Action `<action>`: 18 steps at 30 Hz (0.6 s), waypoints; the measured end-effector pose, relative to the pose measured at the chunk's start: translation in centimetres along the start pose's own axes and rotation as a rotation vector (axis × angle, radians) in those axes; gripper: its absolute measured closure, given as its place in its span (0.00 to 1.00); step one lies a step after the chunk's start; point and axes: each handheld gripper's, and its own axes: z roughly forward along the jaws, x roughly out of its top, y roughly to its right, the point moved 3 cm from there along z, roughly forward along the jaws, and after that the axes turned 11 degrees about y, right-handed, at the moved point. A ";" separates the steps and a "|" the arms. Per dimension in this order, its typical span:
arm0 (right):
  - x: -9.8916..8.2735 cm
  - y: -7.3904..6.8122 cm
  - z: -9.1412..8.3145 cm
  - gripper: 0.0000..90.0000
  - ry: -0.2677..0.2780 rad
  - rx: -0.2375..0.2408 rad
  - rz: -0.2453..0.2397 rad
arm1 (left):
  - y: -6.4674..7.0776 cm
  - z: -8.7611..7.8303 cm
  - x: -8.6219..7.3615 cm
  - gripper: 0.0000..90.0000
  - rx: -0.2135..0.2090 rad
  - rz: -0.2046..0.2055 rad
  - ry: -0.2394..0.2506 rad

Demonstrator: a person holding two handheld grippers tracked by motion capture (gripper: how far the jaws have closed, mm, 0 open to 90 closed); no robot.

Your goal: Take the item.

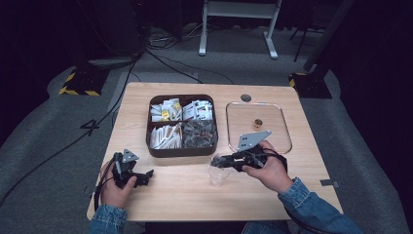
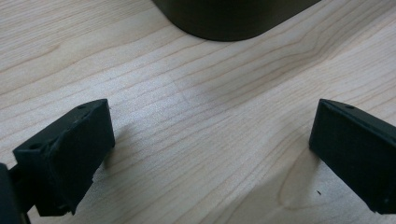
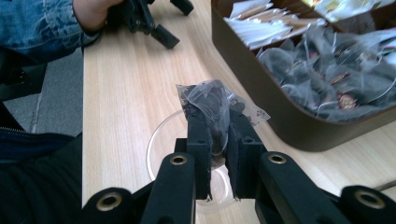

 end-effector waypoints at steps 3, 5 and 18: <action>-0.4 -0.1 0.0 0.90 -0.011 0.001 0.007 | 0.0 0.0 0.0 0.01 0.000 0.000 0.000; -0.5 -0.2 0.0 0.90 -0.016 0.001 0.008 | 0.0 0.0 0.0 0.01 0.000 0.000 0.000; -0.6 -0.5 -0.2 0.63 0.027 -0.006 0.022 | 0.0 0.0 0.0 0.01 0.000 0.000 0.000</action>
